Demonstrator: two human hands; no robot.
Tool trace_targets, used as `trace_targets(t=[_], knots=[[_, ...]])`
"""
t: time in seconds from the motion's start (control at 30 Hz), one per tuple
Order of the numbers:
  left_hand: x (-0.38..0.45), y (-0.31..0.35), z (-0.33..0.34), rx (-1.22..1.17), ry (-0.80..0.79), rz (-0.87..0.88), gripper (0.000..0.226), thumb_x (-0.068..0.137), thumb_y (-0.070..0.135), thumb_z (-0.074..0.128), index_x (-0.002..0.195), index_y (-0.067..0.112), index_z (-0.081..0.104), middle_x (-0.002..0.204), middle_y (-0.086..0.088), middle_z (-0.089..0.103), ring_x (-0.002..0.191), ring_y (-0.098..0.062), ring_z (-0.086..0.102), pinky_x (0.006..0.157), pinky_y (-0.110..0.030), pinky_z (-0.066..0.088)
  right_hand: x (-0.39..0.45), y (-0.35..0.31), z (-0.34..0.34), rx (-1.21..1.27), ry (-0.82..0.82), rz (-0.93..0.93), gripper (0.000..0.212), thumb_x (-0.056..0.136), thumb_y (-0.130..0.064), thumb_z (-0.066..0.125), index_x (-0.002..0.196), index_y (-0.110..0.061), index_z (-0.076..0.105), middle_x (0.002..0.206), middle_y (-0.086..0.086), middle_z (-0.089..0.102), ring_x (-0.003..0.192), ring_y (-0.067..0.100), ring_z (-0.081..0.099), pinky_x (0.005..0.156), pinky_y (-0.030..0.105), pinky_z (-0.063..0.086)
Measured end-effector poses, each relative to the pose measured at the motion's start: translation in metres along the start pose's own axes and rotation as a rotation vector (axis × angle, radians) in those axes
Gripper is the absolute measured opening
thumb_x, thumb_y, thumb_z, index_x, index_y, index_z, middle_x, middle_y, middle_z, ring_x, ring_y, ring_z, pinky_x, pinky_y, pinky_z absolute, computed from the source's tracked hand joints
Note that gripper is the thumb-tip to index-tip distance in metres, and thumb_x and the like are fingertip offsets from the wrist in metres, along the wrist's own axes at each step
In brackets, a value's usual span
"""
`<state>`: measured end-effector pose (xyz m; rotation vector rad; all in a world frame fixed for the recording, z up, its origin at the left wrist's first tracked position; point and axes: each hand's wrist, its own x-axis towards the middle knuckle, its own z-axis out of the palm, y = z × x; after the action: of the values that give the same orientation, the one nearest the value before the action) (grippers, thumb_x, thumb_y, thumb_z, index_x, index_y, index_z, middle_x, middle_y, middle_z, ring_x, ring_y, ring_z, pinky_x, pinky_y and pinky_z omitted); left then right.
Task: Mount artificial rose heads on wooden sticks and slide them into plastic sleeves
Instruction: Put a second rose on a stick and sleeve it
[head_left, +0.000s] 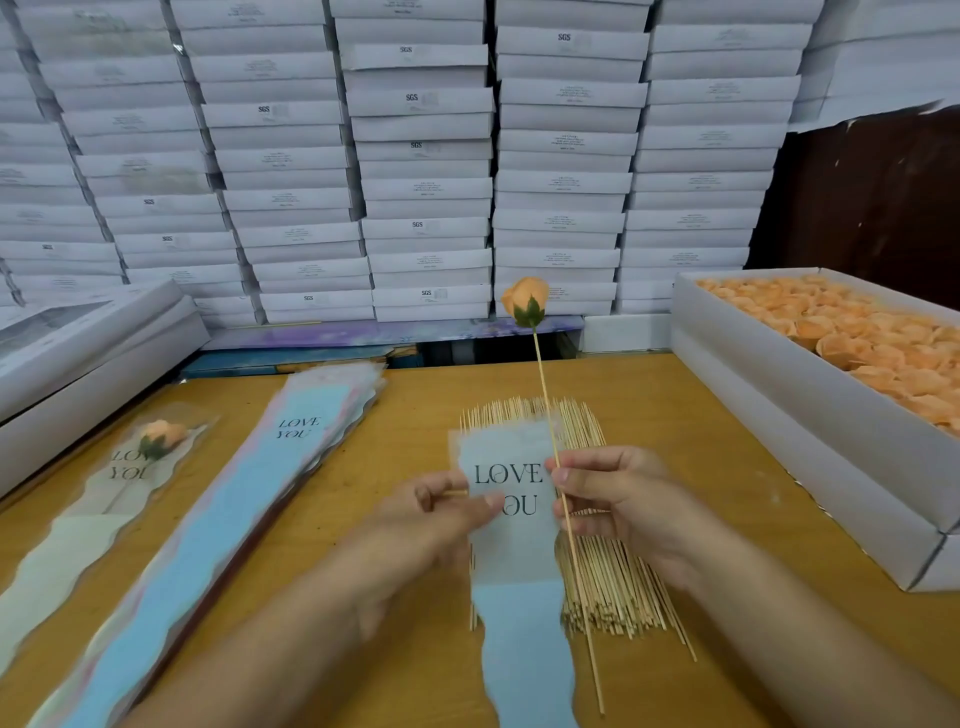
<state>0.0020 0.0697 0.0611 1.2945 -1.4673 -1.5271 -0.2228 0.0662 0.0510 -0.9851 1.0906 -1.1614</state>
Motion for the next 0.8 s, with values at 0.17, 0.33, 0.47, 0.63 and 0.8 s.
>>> trace_targets(t=[0.17, 0.33, 0.47, 0.63, 0.8], knots=[[0.025, 0.015, 0.012, -0.318, 0.019, 0.052, 0.018, 0.074, 0.037, 0.080, 0.087, 0.024, 0.078, 0.100, -0.012, 0.078, 0.090, -0.029, 0.076, 0.073, -0.040, 0.061, -0.001, 0.006, 0.006, 0.005, -0.043, 0.029, 0.009, 0.081, -0.006, 0.078, 0.088, -0.011, 0.081, 0.081, 0.012, 0.074, 0.070, 0.020, 0.071, 0.059, 0.028, 0.059], [0.035, 0.009, 0.021, -0.348, 0.088, 0.043, 0.010, 0.092, 0.021, 0.070, 0.100, 0.017, 0.073, 0.091, -0.015, 0.078, 0.080, -0.032, 0.076, 0.066, -0.042, 0.061, -0.002, 0.005, 0.007, 0.010, -0.038, 0.035, 0.007, 0.080, -0.003, 0.078, 0.085, -0.008, 0.080, 0.083, 0.010, 0.075, 0.069, 0.021, 0.072, 0.055, 0.026, 0.058], [0.036, 0.005, 0.016, -0.282, 0.032, 0.044, 0.021, 0.098, 0.019, 0.063, 0.114, 0.007, 0.068, 0.104, -0.021, 0.075, 0.091, -0.035, 0.075, 0.072, -0.042, 0.063, -0.003, 0.001, 0.003, 0.015, -0.029, 0.013, 0.008, 0.081, -0.003, 0.077, 0.087, -0.008, 0.080, 0.081, 0.014, 0.074, 0.067, 0.020, 0.071, 0.053, 0.024, 0.057], [0.034, 0.002, 0.015, -0.253, -0.012, -0.012, 0.013, 0.094, 0.019, 0.067, 0.092, 0.016, 0.080, 0.099, -0.018, 0.077, 0.088, -0.032, 0.076, 0.070, -0.041, 0.063, -0.002, -0.001, -0.001, -0.013, 0.001, -0.026, 0.014, 0.085, -0.003, 0.074, 0.099, -0.004, 0.075, 0.076, 0.013, 0.073, 0.067, 0.019, 0.071, 0.054, 0.023, 0.057], [0.030, 0.001, 0.012, -0.225, -0.052, -0.022, 0.011, 0.093, 0.018, 0.069, 0.091, 0.016, 0.079, 0.105, -0.020, 0.076, 0.094, -0.035, 0.075, 0.079, -0.045, 0.063, -0.002, -0.001, -0.001, -0.025, -0.011, 0.002, 0.011, 0.084, 0.000, 0.074, 0.095, -0.004, 0.076, 0.078, 0.010, 0.075, 0.068, 0.019, 0.072, 0.052, 0.025, 0.058]])
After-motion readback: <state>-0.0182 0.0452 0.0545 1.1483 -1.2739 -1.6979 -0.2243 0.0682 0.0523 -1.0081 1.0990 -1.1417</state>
